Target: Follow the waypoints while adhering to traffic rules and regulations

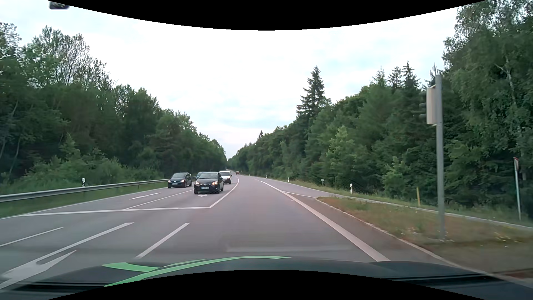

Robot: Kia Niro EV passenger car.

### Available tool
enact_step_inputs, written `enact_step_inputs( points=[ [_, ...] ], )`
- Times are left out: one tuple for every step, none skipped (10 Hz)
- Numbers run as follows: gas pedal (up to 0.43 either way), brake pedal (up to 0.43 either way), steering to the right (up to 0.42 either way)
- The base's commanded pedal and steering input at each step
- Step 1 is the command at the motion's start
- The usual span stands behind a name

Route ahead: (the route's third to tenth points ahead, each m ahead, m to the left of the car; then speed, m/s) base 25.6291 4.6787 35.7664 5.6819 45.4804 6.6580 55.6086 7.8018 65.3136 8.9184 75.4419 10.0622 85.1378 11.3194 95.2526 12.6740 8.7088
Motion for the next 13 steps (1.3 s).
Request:
enact_step_inputs(
  points=[
    [0.26,0.0,-0.013],
    [0.26,0.0,-0.012],
    [0.26,0.0,-0.013],
    [0.26,0.0,-0.012],
    [0.26,0.0,-0.013],
    [0.26,0.0,-0.013],
    [0.26,0.0,-0.012],
    [0.26,0.0,-0.012],
    [0.26,0.0,-0.013],
    [0.26,0.0,-0.012],
    [0.26,0.0,-0.013],
    [0.26,0.0,-0.012],
    [0.26,0.0,-0.012]
  ],
)
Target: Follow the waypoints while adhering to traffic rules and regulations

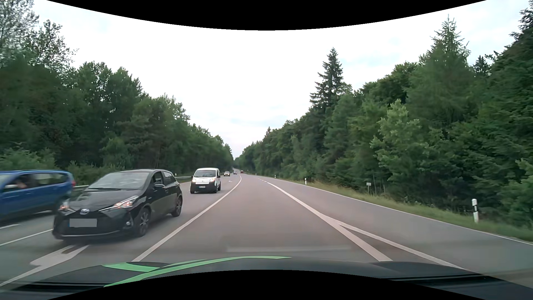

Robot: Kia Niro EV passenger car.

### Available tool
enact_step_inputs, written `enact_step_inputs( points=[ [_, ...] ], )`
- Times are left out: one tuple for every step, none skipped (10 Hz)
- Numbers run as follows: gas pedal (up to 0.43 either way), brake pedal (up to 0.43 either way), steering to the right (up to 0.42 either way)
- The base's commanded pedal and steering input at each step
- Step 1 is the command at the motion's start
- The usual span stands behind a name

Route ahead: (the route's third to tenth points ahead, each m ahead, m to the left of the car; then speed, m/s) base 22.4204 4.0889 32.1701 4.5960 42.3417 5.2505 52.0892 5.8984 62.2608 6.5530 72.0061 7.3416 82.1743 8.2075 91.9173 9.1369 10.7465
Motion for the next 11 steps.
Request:
enact_step_inputs(
  points=[
    [0.26,0.0,-0.012],
    [0.26,0.0,-0.012],
    [0.26,0.0,-0.011],
    [0.26,0.0,-0.011],
    [0.24,0.0,-0.011],
    [0.22,0.0,-0.011],
    [0.189,0.0,-0.011],
    [0.157,0.0,-0.01],
    [0.15,0.0,-0.011],
    [0.118,0.0,-0.011],
    [0.087,0.0,-0.011]
  ],
)
